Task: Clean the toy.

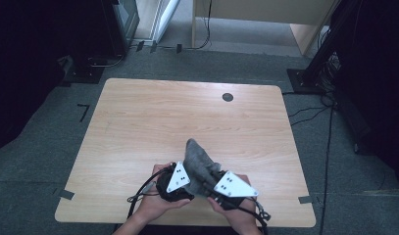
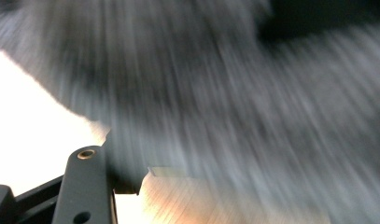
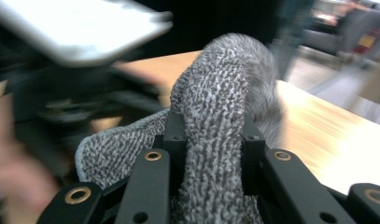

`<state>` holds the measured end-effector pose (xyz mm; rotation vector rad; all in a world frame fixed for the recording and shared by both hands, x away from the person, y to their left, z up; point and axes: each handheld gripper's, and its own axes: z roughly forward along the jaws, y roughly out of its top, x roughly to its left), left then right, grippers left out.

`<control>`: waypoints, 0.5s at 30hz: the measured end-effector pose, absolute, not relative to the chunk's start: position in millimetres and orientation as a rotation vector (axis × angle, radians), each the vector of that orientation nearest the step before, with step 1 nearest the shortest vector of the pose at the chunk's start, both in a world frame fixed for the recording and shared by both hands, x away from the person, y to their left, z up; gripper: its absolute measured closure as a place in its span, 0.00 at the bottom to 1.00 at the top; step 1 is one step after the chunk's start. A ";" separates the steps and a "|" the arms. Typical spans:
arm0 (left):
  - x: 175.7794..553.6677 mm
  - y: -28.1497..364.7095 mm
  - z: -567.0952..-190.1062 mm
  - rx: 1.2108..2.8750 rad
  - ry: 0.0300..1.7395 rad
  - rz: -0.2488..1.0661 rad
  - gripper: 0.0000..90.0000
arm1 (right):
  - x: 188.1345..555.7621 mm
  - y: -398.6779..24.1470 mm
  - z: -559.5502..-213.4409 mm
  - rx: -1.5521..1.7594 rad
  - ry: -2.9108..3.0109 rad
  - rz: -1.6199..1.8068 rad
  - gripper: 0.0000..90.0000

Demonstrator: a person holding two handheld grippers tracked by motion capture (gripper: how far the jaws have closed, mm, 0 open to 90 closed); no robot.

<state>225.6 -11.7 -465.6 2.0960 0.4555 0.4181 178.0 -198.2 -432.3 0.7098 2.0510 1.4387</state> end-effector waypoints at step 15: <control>227.0 -11.9 -466.2 2.103 0.438 0.426 0.39 | 189.4 -215.3 -434.2 0.825 2.012 1.497 0.82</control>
